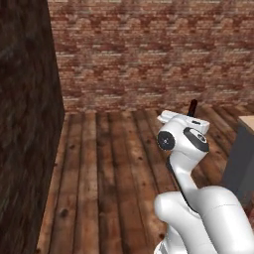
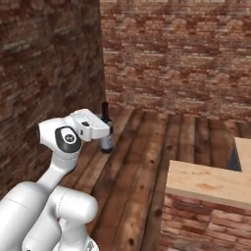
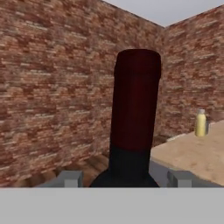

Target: There is a wine glass and glass cup on the dining counter. Place the wine bottle next to the wine glass and the juice bottle next to the glass cup.

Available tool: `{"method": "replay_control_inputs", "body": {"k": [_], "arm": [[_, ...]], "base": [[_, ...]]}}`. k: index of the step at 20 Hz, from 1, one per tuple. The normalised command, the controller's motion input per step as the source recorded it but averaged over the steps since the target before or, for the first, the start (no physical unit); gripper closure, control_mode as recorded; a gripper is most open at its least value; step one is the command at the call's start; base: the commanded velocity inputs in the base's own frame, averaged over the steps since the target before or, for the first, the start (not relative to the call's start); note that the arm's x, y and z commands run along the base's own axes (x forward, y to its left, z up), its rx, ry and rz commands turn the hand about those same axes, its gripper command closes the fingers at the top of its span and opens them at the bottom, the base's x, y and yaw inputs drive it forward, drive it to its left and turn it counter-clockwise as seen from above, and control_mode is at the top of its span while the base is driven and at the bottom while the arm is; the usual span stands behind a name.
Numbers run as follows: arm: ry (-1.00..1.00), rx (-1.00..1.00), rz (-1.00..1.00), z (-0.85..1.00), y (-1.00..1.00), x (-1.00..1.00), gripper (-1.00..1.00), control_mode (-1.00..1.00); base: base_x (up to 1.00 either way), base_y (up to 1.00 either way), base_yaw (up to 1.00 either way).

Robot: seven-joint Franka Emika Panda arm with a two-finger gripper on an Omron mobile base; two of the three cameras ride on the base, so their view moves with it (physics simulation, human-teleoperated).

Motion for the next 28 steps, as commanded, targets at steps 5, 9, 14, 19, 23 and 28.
{"method": "replay_control_inputs", "body": {"k": [5, 9, 14, 19, 23, 28], "arm": [[0.00, 0.00, 0.00, 0.00, 0.00, 0.00, 1.00, 1.00], [0.00, 0.00, 0.00, 0.00, 0.00, 0.00, 1.00, 1.00], [0.00, 0.00, 0.00, 0.00, 0.00, 0.00, 1.00, 1.00], [0.00, 0.00, 0.00, 0.00, 0.00, 0.00, 1.00, 1.00], [0.00, 0.00, 0.00, 0.00, 0.00, 0.00, 1.00, 1.00], [0.00, 0.00, 0.00, 0.00, 0.00, 0.00, 1.00, 1.00]], "base": [[0.89, 0.33, -0.18], [0.88, 0.28, -0.20], [0.83, 0.26, -0.26], [0.78, 0.25, -0.31], [0.74, 0.25, -0.35], [0.72, 0.26, -0.37]]}}
